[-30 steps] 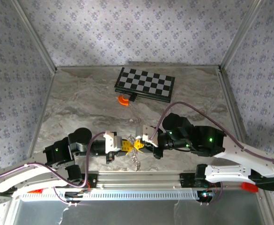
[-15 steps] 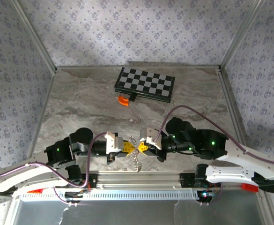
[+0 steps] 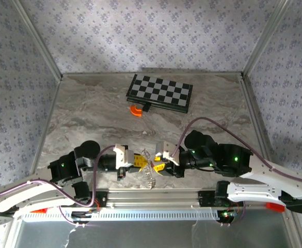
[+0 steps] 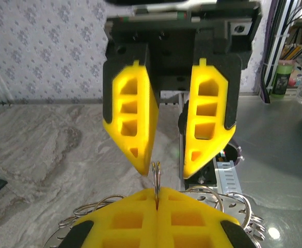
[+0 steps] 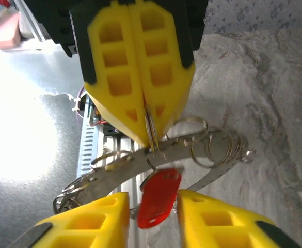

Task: Put the keys on the keyring

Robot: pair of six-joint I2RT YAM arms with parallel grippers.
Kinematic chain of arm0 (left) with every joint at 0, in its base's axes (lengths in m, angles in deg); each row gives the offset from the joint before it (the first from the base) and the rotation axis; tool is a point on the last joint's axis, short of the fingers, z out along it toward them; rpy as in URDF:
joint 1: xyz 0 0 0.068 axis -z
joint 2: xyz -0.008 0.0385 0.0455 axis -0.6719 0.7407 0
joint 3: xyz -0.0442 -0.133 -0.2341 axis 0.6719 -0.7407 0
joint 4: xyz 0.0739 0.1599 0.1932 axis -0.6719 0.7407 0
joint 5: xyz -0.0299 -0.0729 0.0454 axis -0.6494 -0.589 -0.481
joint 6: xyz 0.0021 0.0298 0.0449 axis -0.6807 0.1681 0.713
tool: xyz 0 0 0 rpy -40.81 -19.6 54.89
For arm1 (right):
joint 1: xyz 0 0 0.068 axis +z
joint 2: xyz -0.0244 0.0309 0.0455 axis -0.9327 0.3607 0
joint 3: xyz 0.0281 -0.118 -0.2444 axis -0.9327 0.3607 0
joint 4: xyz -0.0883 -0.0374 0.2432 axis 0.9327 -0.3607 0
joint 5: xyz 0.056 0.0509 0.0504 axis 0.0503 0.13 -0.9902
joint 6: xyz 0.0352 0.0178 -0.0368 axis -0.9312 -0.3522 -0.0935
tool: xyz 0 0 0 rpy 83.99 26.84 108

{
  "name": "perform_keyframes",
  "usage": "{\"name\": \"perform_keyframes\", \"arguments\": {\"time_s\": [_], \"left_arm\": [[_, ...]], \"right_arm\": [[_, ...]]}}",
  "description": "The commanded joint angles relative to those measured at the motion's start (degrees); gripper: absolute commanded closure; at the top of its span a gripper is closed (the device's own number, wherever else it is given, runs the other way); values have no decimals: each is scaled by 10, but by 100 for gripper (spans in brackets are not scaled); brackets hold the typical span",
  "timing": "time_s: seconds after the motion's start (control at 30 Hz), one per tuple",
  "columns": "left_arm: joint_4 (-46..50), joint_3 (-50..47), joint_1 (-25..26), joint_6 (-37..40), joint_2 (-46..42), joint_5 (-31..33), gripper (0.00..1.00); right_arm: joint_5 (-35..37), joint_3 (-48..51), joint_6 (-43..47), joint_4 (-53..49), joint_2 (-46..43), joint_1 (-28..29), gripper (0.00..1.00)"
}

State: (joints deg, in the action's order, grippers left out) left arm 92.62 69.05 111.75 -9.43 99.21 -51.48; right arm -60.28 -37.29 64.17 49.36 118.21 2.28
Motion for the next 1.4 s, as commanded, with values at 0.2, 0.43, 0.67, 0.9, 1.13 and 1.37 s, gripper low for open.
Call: {"name": "perform_keyframes", "arguments": {"time_s": [0.2,0.43,0.67,0.9,1.13,1.37], "left_arm": [[-52,3,2,-8,-27,-22,100],[-57,0,2,-13,-33,-21,100],[-59,-3,2,-13,-40,-5,100],[-64,-7,2,-13,-43,-1,100],[-68,-10,2,-15,-44,-1,100],[-71,-9,2,-14,-44,-1,100]], "right_arm": [[-2,57,-40,88,-38,5,57],[-23,74,-43,122,-44,11,60],[-38,90,-49,145,-38,16,60],[-21,108,-57,179,-35,19,61],[-35,109,-60,202,-14,19,64],[-23,113,-61,215,-12,21,78]]}}
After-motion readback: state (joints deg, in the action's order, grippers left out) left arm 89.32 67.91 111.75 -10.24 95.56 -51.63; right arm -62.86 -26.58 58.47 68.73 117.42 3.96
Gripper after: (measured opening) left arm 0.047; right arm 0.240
